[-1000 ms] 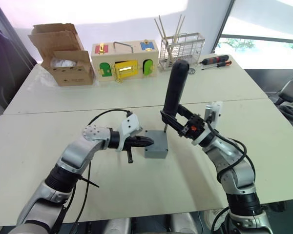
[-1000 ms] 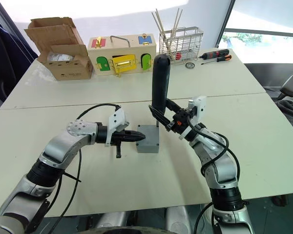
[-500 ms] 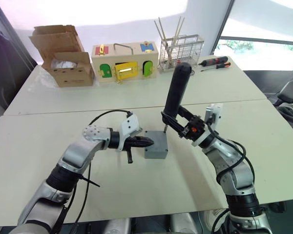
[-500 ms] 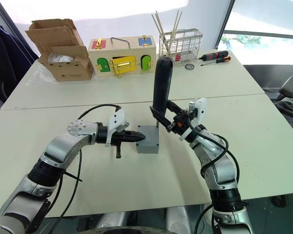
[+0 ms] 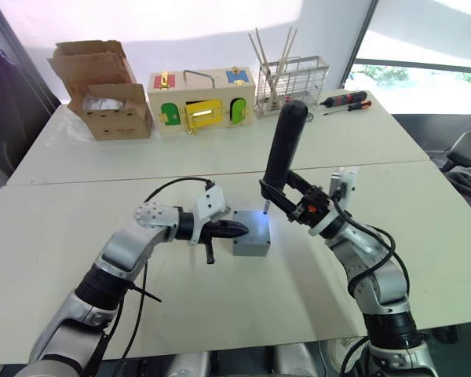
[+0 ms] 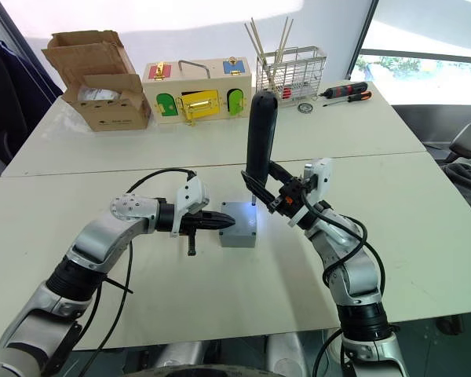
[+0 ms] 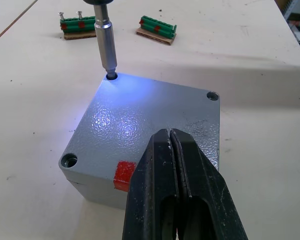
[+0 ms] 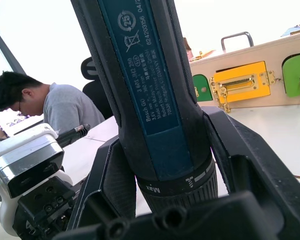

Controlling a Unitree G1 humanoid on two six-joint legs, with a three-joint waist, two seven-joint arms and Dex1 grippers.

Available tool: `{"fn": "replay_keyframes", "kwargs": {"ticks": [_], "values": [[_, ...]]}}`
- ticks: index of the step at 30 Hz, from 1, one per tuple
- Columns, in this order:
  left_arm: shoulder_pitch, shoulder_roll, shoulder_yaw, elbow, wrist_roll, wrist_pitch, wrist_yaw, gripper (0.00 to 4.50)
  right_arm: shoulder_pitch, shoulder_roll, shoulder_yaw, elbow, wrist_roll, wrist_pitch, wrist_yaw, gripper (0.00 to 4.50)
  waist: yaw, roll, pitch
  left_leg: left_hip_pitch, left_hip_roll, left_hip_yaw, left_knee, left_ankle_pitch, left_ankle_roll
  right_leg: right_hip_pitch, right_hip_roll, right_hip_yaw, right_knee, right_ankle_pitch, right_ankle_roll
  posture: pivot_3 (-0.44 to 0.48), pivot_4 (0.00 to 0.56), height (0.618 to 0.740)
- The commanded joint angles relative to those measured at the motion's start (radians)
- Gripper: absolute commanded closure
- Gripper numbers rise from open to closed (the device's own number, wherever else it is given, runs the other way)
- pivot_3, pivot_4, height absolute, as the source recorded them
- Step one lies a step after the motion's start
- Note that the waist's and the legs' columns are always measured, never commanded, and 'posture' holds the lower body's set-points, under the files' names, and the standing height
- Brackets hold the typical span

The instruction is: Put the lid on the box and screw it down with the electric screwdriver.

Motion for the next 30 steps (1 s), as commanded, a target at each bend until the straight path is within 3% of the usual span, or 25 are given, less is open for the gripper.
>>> {"fn": "replay_keyframes", "kwargs": {"ticks": [1, 6, 10, 13, 16, 21, 25, 28, 30], "values": [[0.010, 0.000, -0.015, 0.013, 0.016, 0.011, 0.002, 4.50, 0.030, -0.025, 0.039, 0.051, -0.031, 0.101, -0.011, 2.64, 0.000, 0.000, 0.000, 0.000, 0.000, 0.000, 0.000, 0.000, 0.000, 0.000, 0.000, 0.000, 0.000, 0.000, 0.000, 0.000, 0.150, 0.739], [0.029, 0.014, 0.021, 0.036, -0.001, 0.004, -0.001, 4.50, -0.084, -0.076, -0.023, -0.119, 0.061, 0.220, -0.043, 2.64, 0.001, 0.003, 0.004, -0.003, 0.000, 0.000, 0.000, 0.000, 0.000, -0.002, -0.001, 0.000, 0.000, 0.000, 0.000, 0.000, 0.150, 0.739], [0.050, 0.045, 0.075, -0.040, -0.045, 0.033, -0.002, 4.50, -0.231, -0.185, -0.157, -0.206, 0.230, 0.420, -0.074, 2.64, 0.001, 0.008, 0.017, -0.011, -0.001, 0.000, 0.000, 0.000, 0.000, -0.009, -0.001, 0.000, 0.001, 0.000, 0.000, 0.000, 0.150, 0.739], [0.063, 0.060, 0.158, -0.132, -0.136, 0.113, 0.021, 4.50, -0.345, -0.244, -0.275, -0.195, 0.362, 0.530, -0.123, 2.64, 0.003, 0.009, 0.025, -0.024, -0.001, 0.000, 0.002, 0.001, -0.002, -0.023, -0.002, 0.000, 0.004, 0.001, -0.001, 0.000, 0.150, 0.739], [0.068, 0.084, 0.260, -0.199, -0.220, 0.181, 0.047, 4.50, -0.436, -0.213, -0.381, -0.153, 0.499, 0.612, -0.257, 2.64, 0.001, 0.008, 0.028, -0.036, -0.001, -0.001, 0.003, 0.007, -0.010, -0.037, -0.001, 0.000, 0.006, 0.002, -0.001, 0.000, 0.150, 0.739], [0.042, 0.103, 0.306, -0.264, -0.276, 0.232, 0.073, 4.50, -0.503, -0.264, -0.475, -0.069, 0.621, 0.773, -0.403, 2.64, 0.000, 0.008, 0.032, -0.038, -0.001, 0.000, 0.002, 0.007, -0.011, -0.038, -0.002, 0.000, 0.005, 0.002, -0.001, 0.000, 0.150, 0.739], [0.055, 0.130, 0.264, -0.348, -0.307, 0.248, 0.046, 4.50, -0.517, -0.501, -0.491, 0.084, 0.578, 0.973, -0.417, 2.64, 0.017, 0.009, 0.039, -0.039, -0.003, 0.001, 0.004, 0.005, -0.008, -0.037, -0.004, 0.001, 0.004, 0.002, -0.001, 0.000, 0.150, 0.739], [0.069, 0.169, 0.170, -0.415, -0.261, 0.220, 0.023, 4.50, -0.476, -0.741, -0.388, 0.206, 0.472, 1.053, -0.307, 2.64, 0.028, 0.013, 0.043, -0.041, -0.003, 0.003, 0.004, 0.005, -0.008, -0.037, -0.004, 0.000, 0.002, 0.002, -0.002, 0.000, 0.150, 0.739], [0.084, 0.181, 0.114, -0.447, -0.236, 0.193, 0.016, 4.50, -0.458, -0.838, -0.305, 0.266, 0.408, 1.061, -0.242, 2.64, 0.023, 0.013, 0.043, -0.041, -0.003, 0.003, 0.004, 0.005, -0.006, -0.037, -0.004, 0.000, 0.000, 0.002, -0.001, 0.000, 0.150, 0.739]]}}
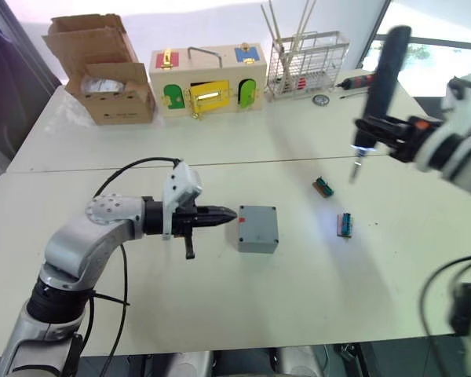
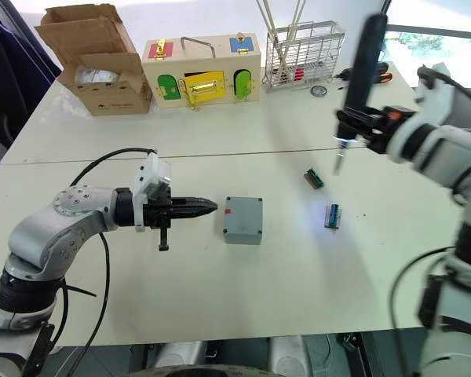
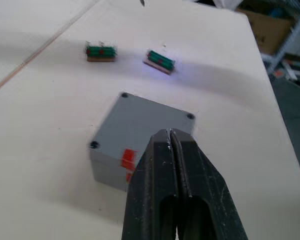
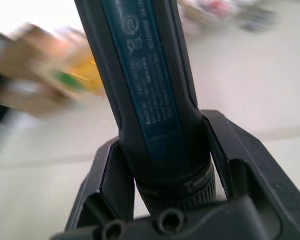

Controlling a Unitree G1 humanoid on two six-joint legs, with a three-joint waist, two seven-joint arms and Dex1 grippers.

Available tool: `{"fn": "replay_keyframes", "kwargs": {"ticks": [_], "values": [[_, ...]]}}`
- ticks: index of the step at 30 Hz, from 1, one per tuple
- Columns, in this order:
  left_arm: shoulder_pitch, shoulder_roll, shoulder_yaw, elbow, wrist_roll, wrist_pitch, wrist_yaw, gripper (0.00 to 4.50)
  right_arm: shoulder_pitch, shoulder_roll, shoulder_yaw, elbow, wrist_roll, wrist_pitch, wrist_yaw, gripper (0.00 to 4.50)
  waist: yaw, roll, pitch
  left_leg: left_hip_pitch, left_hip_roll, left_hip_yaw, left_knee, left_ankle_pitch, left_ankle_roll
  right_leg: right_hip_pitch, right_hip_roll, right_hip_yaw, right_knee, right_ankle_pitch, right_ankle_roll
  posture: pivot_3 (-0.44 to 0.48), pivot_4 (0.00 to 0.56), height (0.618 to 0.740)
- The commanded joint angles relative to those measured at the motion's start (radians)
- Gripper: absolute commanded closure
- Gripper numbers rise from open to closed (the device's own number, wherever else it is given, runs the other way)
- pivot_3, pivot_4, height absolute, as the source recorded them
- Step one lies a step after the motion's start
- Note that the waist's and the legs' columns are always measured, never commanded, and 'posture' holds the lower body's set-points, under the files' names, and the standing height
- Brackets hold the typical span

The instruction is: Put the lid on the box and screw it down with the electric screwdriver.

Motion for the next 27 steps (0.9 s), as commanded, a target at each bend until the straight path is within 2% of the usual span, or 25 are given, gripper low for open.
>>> {"fn": "replay_keyframes", "kwargs": {"ticks": [1, 7, 13, 22, 23, 27], "values": [[0.013, 0.006, -0.084, -0.075, 0.034, -0.040, -0.012, 4.50, 0.003, -0.123, 0.082, 0.062, -0.098, 0.001, 0.121, 2.64, -0.006, 0.001, 0.001, 0.000, 0.000, 0.001, 0.000, 0.000, 0.001, 0.000, 0.000, 0.001, 0.000, 0.000, 0.000, 0.000, 0.150, 0.739], [0.026, -0.061, -0.119, -0.113, 0.056, -0.053, 0.078, 4.50, -0.014, -0.218, 0.270, 0.348, -0.180, 0.124, 0.360, 2.64, -0.027, 0.001, 0.004, 0.002, 0.002, 0.005, 0.001, -0.003, 0.006, 0.000, 0.000, 0.002, 0.002, 0.000, 0.000, 0.000, 0.150, 0.739], [0.063, -0.033, -0.100, -0.153, 0.042, -0.042, 0.094, 4.50, -0.125, -0.134, 0.429, 0.538, -0.314, 0.103, 0.462, 2.64, -0.033, 0.005, 0.007, 0.005, 0.002, 0.007, 0.002, -0.002, 0.006, 0.000, 0.002, 0.005, 0.005, 0.002, -0.001, 0.000, 0.150, 0.739], [0.132, 0.034, -0.037, -0.174, 0.026, -0.018, 0.130, 4.50, -0.263, -0.032, 0.552, 0.791, -0.532, -0.064, 0.605, 2.64, -0.030, 0.001, 0.007, 0.004, 0.002, 0.006, 0.003, 0.001, 0.000, 0.001, 0.002, 0.005, 0.004, 0.002, 0.000, 0.000, 0.150, 0.739], [0.134, 0.036, -0.035, -0.175, 0.023, -0.016, 0.132, 4.50, -0.269, -0.027, 0.562, 0.805, -0.556, -0.077, 0.617, 1.64, -0.030, 0.001, 0.007, 0.004, 0.002, 0.006, 0.004, 0.001, 0.000, 0.001, 0.002, 0.004, 0.004, 0.003, -0.001, 0.000, 0.150, 0.739], [0.147, 0.060, -0.007, -0.154, 0.019, -0.023, 0.117, 4.50, -0.276, -0.013, 0.576, 0.811, -0.621, -0.116, 0.654, 0.31, -0.027, -0.001, 0.007, 0.006, 0.002, 0.005, 0.005, 0.000, 0.000, 0.004, 0.002, 0.004, 0.003, 0.004, -0.001, 0.000, 0.150, 0.739]]}}
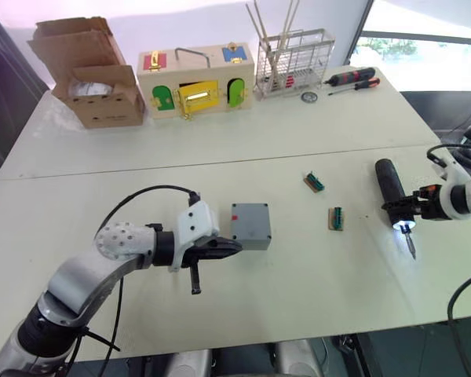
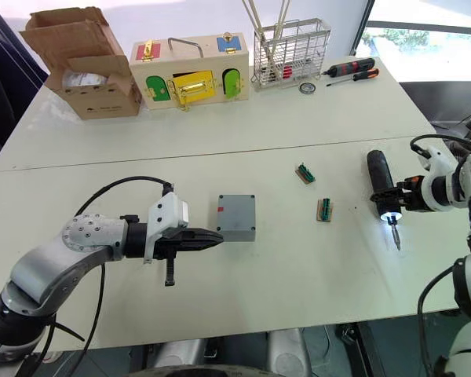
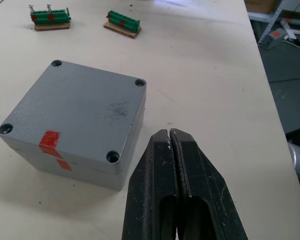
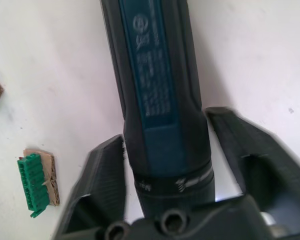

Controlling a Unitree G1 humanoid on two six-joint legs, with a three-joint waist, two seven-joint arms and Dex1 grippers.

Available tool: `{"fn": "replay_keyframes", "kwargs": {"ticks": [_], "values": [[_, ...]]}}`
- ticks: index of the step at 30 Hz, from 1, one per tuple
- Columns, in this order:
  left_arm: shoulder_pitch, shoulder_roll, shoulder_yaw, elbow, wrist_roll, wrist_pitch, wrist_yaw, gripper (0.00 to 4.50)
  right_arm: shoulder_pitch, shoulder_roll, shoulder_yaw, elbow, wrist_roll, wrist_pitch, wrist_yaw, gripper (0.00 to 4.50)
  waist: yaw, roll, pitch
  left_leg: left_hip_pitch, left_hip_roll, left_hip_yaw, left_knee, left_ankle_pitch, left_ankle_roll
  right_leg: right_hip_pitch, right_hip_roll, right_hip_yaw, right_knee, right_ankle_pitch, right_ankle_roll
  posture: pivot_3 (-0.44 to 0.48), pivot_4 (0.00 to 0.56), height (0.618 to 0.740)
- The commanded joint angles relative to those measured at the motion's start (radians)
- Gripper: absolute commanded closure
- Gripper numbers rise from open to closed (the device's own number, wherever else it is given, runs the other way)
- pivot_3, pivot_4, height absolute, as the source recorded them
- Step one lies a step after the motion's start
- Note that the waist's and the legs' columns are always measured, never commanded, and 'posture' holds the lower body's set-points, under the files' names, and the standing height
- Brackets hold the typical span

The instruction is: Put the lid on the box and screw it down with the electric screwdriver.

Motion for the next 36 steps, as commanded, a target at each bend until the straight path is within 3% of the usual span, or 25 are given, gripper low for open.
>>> {"fn": "replay_keyframes", "kwargs": {"ticks": [1, 7, 11, 14, 16, 19, 25, 36], "values": [[0.013, 0.037, 0.065, 0.006, -0.014, -0.015, -0.017, 4.50, -0.011, 0.005, -0.001, 0.004, -0.061, -0.043, 0.013, 0.02, 0.000, -0.001, 0.000, 0.000, 0.000, 0.000, 0.000, 0.000, 0.000, 0.000, 0.000, 0.000, 0.000, 0.000, 0.000, 0.000, 0.150, 0.739], [0.013, 0.075, 0.168, 0.120, -0.016, -0.048, -0.033, 4.50, -0.060, 0.002, -0.123, 0.002, -0.084, -0.160, -0.046, 0.02, 0.002, 0.001, 0.000, 0.000, 0.000, -0.001, -0.001, 0.001, -0.002, -0.001, 0.000, -0.001, 0.000, 0.000, 0.000, 0.000, 0.150, 0.739], [0.007, 0.066, 0.244, 0.276, -0.017, -0.079, -0.037, 4.50, 0.149, 0.006, -0.295, -0.489, -0.007, -0.428, -0.015, 0.02, -0.001, 0.001, 0.001, -0.001, 0.000, -0.001, -0.002, 0.002, -0.003, -0.004, 0.000, -0.001, 0.001, 0.000, 0.000, 0.000, 0.150, 0.739], [-0.003, 0.048, 0.218, 0.328, 0.012, -0.108, -0.034, 4.50, 0.342, 0.098, -0.403, -0.820, 0.114, -0.457, 0.002, 0.02, 0.000, 0.000, 0.000, -0.001, 0.001, -0.003, -0.003, 0.002, -0.004, -0.004, 0.002, -0.003, 0.002, 0.000, 0.001, 0.000, 0.150, 0.739], [-0.011, 0.030, 0.188, 0.350, 0.031, -0.116, -0.030, 4.50, 0.481, 0.103, -0.378, -1.028, 0.193, -0.362, 0.036, 0.02, 0.007, 0.000, 0.000, -0.001, 0.002, -0.005, -0.002, 0.002, -0.004, -0.003, 0.002, -0.004, 0.002, 0.000, 0.001, 0.000, 0.150, 0.739], [-0.034, -0.002, 0.120, 0.379, 0.096, -0.143, -0.008, 4.50, 0.633, 0.145, -0.314, -1.193, 0.202, -0.401, 0.042, 0.02, 0.021, 0.000, 0.000, -0.002, 0.000, -0.005, -0.001, 0.002, -0.003, -0.002, 0.000, -0.004, 0.002, 0.000, 0.001, 0.000, 0.150, 0.739], [-0.093, -0.069, 0.020, 0.376, 0.157, -0.151, 0.001, 4.50, 0.764, 0.214, -0.247, -1.262, 0.165, -0.436, -0.023, 0.02, 0.028, 0.000, 0.000, -0.002, -0.001, -0.006, 0.005, 0.000, 0.000, 0.001, 0.000, -0.003, 0.002, 0.003, 0.001, 0.000, 0.150, 0.739], [-0.190, -0.162, -0.117, 0.546, 0.266, -0.285, -0.082, 4.50, 0.757, 0.328, -0.153, -1.301, 0.184, -0.383, -0.115, 0.02, 0.029, 0.000, 0.000, -0.002, 0.000, -0.006, 0.007, 0.002, -0.003, 0.001, 0.001, -0.004, 0.002, 0.003, 0.001, 0.000, 0.150, 0.739]]}}
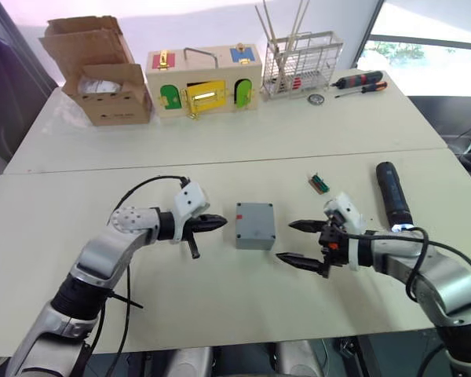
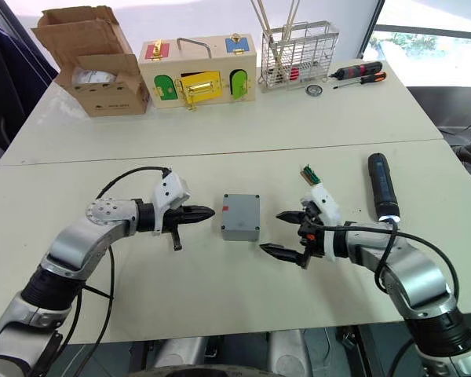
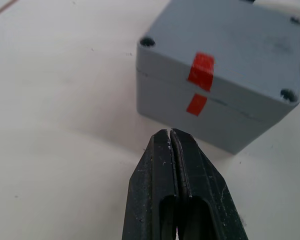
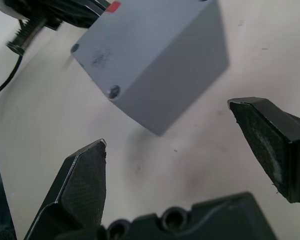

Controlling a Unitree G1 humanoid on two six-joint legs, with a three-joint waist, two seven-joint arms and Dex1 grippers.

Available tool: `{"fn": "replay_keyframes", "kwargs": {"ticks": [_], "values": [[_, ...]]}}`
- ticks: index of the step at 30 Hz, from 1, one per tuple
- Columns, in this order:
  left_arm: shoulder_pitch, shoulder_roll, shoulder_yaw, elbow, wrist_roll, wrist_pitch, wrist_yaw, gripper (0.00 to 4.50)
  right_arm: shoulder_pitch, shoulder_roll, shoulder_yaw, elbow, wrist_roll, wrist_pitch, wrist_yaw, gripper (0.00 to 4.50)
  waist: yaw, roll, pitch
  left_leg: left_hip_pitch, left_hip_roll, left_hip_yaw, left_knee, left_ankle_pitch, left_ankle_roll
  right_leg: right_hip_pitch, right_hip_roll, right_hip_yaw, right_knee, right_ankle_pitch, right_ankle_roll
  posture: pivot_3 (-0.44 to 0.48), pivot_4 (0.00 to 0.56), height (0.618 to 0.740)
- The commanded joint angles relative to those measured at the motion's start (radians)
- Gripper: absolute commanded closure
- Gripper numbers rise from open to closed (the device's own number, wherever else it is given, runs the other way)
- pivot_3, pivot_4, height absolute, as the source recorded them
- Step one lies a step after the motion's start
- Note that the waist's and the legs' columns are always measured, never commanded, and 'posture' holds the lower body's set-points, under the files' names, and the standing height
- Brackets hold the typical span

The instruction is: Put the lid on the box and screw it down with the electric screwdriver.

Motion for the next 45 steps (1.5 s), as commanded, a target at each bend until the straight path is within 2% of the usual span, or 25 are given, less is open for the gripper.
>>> {"fn": "replay_keyframes", "kwargs": {"ticks": [1, 7, 13, 17, 22, 30, 33, 35, 39, 45], "values": [[-0.048, -0.046, -0.033, 0.057, 0.037, -0.069, -0.022, 4.50, -0.013, 0.008, 0.009, -0.076, 0.033, 0.030, -0.007, 0.02, 0.002, 0.000, 0.000, 0.000, 0.000, 0.000, 0.001, 0.000, 0.000, 0.000, 0.000, 0.000, 0.000, 0.000, 0.000, 0.000, 0.150, 0.739], [-0.116, -0.154, -0.045, 0.203, 0.083, -0.158, -0.013, 4.50, 0.020, -0.009, 0.024, -0.160, 0.080, 0.102, -0.004, 0.02, 0.000, 0.000, 0.000, -0.001, 0.000, 0.000, 0.004, -0.001, 0.003, 0.001, 0.000, 0.000, 0.000, 0.000, 0.000, 0.000, 0.150, 0.739], [-0.159, -0.213, -0.028, 0.321, 0.146, -0.237, 0.036, 4.50, 0.018, 0.002, 0.028, -0.189, 0.097, 0.135, -0.028, 0.02, -0.001, -0.001, 0.000, -0.001, 0.000, 0.000, 0.005, -0.001, 0.002, 0.001, 0.000, 0.000, 0.000, 0.000, 0.000, 0.000, 0.150, 0.739], [-0.137, -0.183, 0.000, 0.299, 0.153, -0.237, 0.039, 4.50, 0.017, -0.052, -0.022, -0.180, 0.082, 0.126, -0.019, 0.02, -0.001, -0.001, 0.000, -0.001, -0.001, 0.001, 0.004, -0.001, 0.003, 0.001, 0.000, 0.000, 0.000, 0.000, 0.000, 0.000, 0.150, 0.739], [-0.019, -0.041, 0.054, 0.125, 0.142, -0.145, 0.030, 4.50, 0.017, -0.197, -0.069, -0.109, 0.024, 0.048, 0.054, 0.02, -0.008, -0.001, 0.000, -0.001, 0.000, 0.002, 0.004, -0.002, 0.003, 0.000, 0.000, 0.000, 0.000, 0.000, 0.000, 0.000, 0.150, 0.739], [0.190, 0.088, 0.079, -0.215, 0.010, 0.059, -0.050, 4.50, -0.076, -0.164, 0.031, 0.083, -0.103, -0.148, 0.109, 0.02, -0.001, -0.001, -0.001, -0.001, 0.000, 0.002, 0.005, -0.004, 0.006, 0.001, -0.001, 0.001, 0.000, 0.000, 0.000, 0.000, 0.150, 0.739], [0.214, 0.069, 0.057, -0.279, -0.030, 0.123, -0.042, 4.50, -0.128, -0.117, 0.089, 0.144, -0.143, -0.196, 0.129, 0.02, -0.002, -0.001, -0.001, -0.001, 0.000, 0.001, 0.005, -0.004, 0.006, 0.001, -0.001, 0.001, 0.001, 0.000, 0.000, 0.000, 0.150, 0.739], [0.191, 0.030, 0.040, -0.262, -0.023, 0.132, -0.016, 4.50, -0.151, -0.092, 0.106, 0.160, -0.157, -0.198, 0.130, 0.02, 0.000, -0.001, -0.001, -0.001, 0.000, 0.001, 0.005, -0.004, 0.006, 0.001, -0.001, 0.000, 0.001, 0.000, 0.000, 0.000, 0.150, 0.739], [0.151, -0.041, 0.025, -0.185, -0.033, 0.111, -0.014, 4.50, -0.157, -0.066, 0.123, 0.136, -0.153, -0.176, 0.137, 0.02, -0.001, -0.001, -0.001, -0.001, 0.000, 0.001, 0.005, -0.002, 0.004, 0.001, -0.001, 0.000, 0.001, 0.000, 0.000, 0.000, 0.150, 0.739], [0.074, -0.123, 0.036, -0.040, 0.024, 0.025, 0.052, 4.50, -0.123, -0.027, 0.087, 0.050, -0.095, -0.072, 0.085, 0.02, -0.001, -0.001, -0.001, -0.001, 0.000, 0.001, 0.005, -0.002, 0.003, 0.001, 0.000, 0.000, 0.001, 0.000, 0.000, 0.000, 0.150, 0.739]]}}
